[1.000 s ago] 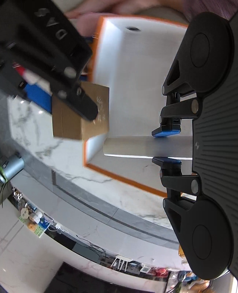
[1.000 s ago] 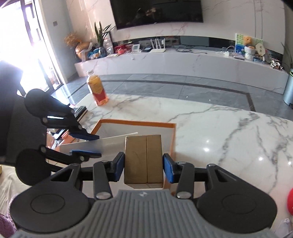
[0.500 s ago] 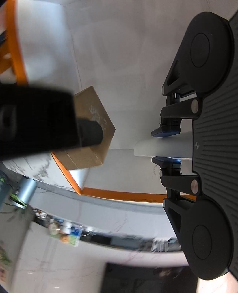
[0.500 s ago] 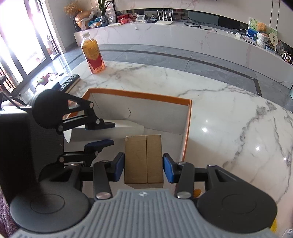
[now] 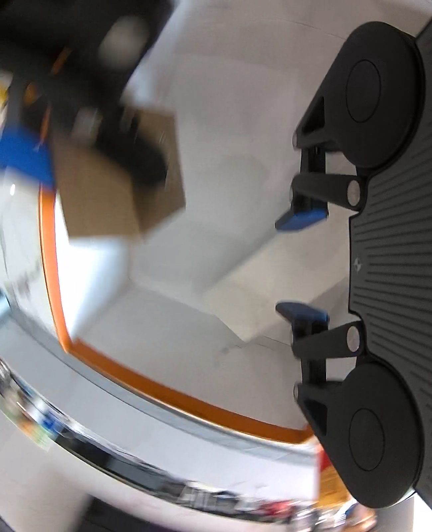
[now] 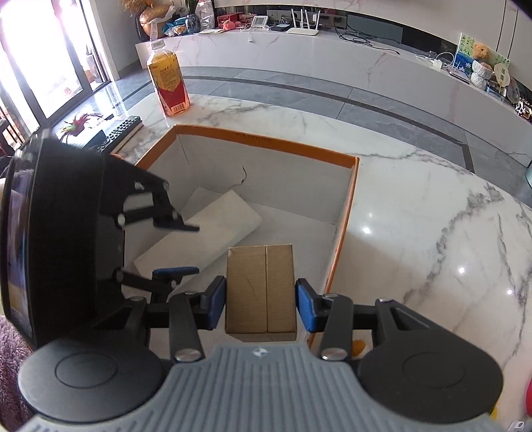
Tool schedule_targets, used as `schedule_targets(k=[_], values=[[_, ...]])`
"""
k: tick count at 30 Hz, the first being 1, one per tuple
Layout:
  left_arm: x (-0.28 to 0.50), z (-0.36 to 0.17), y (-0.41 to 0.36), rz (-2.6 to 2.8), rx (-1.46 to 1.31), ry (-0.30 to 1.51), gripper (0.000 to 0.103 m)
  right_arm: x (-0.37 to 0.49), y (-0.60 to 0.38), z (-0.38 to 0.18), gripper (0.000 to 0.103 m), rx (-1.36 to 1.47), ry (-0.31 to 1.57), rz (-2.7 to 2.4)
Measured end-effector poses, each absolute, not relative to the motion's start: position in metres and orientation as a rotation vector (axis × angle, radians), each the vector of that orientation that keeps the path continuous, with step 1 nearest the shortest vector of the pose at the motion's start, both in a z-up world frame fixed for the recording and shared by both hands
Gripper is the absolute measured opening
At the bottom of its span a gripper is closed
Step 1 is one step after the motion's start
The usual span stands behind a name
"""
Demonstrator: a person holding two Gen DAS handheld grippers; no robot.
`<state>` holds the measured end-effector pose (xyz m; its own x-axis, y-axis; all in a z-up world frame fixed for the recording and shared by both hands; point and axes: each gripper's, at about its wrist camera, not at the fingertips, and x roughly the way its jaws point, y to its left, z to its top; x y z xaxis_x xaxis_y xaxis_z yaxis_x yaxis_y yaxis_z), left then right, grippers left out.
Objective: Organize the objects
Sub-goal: 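Lower white box into orange box and open left gripper while right holds brown box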
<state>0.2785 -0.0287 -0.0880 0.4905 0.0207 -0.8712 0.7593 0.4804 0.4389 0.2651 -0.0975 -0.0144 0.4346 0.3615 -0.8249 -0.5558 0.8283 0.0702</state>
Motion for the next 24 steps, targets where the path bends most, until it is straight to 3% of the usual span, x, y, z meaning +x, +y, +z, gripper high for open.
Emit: schedule_targets(k=[4, 8, 15, 19, 24], values=[[0.297, -0.080, -0.022, -0.487, 0.816, 1.074, 0.060, 0.261, -0.098, -0.013, 0.047, -0.226, 0.962, 0.582], [0.308, -0.080, -0.020, -0.435, 0.772, 1.128, 0.075, 0.259, -0.099, -0.012, 0.047, -0.241, 0.961, 0.591], [0.337, -0.097, -0.022, -0.326, 0.643, 1.364, 0.077, 0.257, -0.101, -0.013, 0.047, -0.245, 0.968, 0.589], [0.334, -0.095, -0.021, -0.340, 0.651, 1.358, 0.074, 0.257, -0.103, -0.013, 0.047, -0.245, 0.969, 0.604], [0.303, -0.091, -0.034, -0.541, 0.884, 1.253, 0.074, 0.253, -0.103, -0.013, 0.047, -0.256, 0.969, 0.621]])
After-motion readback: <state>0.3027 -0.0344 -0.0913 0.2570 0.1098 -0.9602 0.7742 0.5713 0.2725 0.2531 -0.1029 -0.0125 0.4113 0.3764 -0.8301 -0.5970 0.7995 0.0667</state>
